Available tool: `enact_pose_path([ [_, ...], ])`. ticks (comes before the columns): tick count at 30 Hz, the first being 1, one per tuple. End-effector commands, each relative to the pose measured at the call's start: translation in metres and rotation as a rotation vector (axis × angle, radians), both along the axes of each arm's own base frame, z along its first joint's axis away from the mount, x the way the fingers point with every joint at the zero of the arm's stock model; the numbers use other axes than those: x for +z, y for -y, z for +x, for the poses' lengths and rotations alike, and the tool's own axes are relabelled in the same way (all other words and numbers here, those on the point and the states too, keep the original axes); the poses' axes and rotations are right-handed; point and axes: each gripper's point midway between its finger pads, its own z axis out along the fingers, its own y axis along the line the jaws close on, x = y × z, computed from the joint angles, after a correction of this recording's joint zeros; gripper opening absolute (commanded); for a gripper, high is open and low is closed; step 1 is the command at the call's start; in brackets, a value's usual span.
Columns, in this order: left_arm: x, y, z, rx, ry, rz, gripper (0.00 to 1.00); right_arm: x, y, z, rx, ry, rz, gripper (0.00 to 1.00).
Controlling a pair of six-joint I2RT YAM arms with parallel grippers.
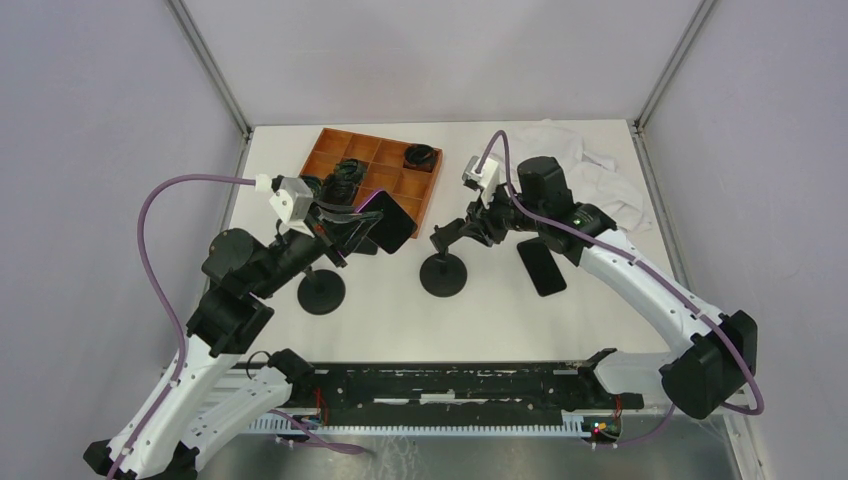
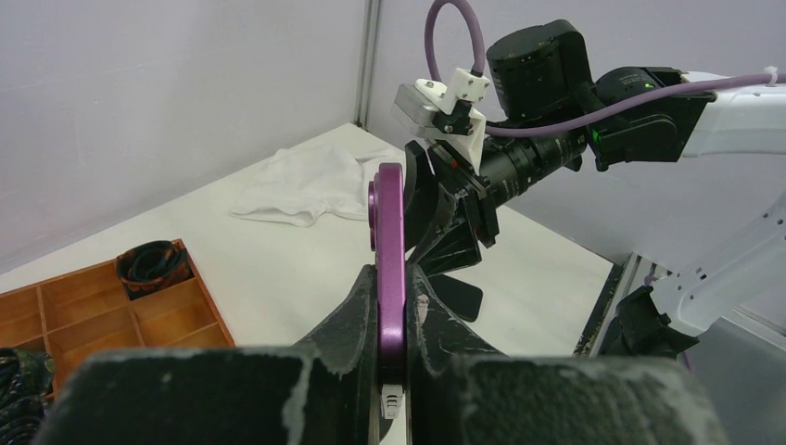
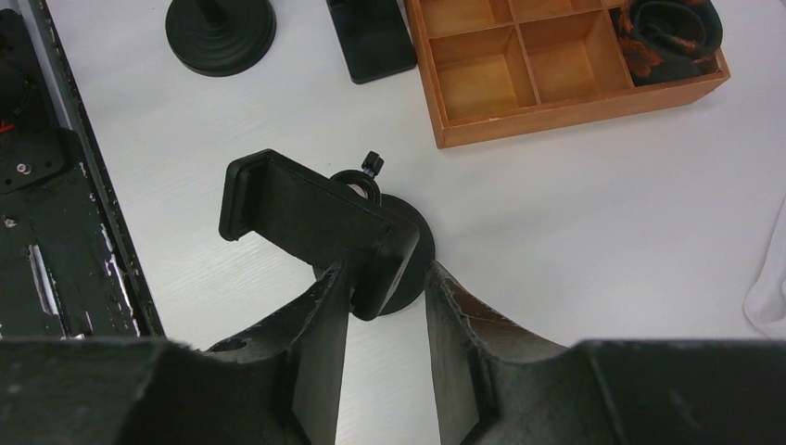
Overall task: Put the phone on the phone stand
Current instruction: Adjust the phone stand at the center of the board.
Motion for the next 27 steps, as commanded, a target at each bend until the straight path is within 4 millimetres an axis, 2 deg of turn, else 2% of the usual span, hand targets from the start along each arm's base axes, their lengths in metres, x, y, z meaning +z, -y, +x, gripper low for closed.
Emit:
enact_pose_path([
  [1,0.029,-0.002,-0.006,-0.014,0.072,-0.081,0.02,0.015,-0.006,0.008,-0.012,0.041,0.031,0.39],
  [4,0.029,-0.002,-0.006,-0.015,0.071,-0.081,0.02,0.015,-0.007,0.008,-0.014,0.041,0.03,0.31],
  [9,0.029,0.0,-0.007,-0.024,0.07,-0.086,0.02,0.017,-0.006,0.008,-0.016,0.046,0.029,0.08],
  [12,0.028,0.003,-0.007,-0.04,0.064,-0.091,0.02,0.021,-0.006,0.009,-0.014,0.059,0.031,0.01],
  [15,0.025,0.007,-0.007,-0.059,0.047,-0.086,0.02,0.024,-0.006,0.009,-0.009,0.068,0.033,0.0],
  [21,0.03,0.015,-0.008,-0.104,0.055,-0.12,0.02,0.026,-0.007,0.008,0.0,0.074,0.039,0.0],
  [27,0.026,0.03,-0.008,-0.186,0.017,-0.157,0.02,0.026,-0.007,0.007,0.004,0.077,0.039,0.0],
])
